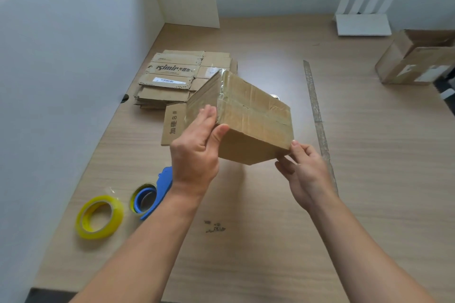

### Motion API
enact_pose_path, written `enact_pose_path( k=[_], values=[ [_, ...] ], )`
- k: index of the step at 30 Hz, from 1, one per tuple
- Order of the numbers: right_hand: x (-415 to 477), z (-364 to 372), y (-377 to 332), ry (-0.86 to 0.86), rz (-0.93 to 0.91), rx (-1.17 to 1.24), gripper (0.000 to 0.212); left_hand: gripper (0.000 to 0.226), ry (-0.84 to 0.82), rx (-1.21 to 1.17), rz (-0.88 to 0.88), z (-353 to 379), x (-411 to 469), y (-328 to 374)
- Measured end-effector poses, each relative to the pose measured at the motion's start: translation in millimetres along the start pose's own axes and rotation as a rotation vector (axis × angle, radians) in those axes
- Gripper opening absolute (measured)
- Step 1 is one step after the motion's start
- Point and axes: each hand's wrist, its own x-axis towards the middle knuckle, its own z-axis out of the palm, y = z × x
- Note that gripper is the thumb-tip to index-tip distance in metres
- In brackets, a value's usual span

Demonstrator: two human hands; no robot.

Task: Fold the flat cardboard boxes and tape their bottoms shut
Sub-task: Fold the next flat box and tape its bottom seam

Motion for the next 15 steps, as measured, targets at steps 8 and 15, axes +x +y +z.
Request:
enact_pose_path(
  k=[8,15],
  values=[
    [3,-12,4,-0.075,0.036,-0.083,0.015,0.04,-0.123,-0.312,-0.291,-4,2,-19],
    [3,-23,-1,-0.23,-0.114,-0.144,0.027,0.073,-0.35,-0.461,-0.59,-12,4,-41]
  ],
)
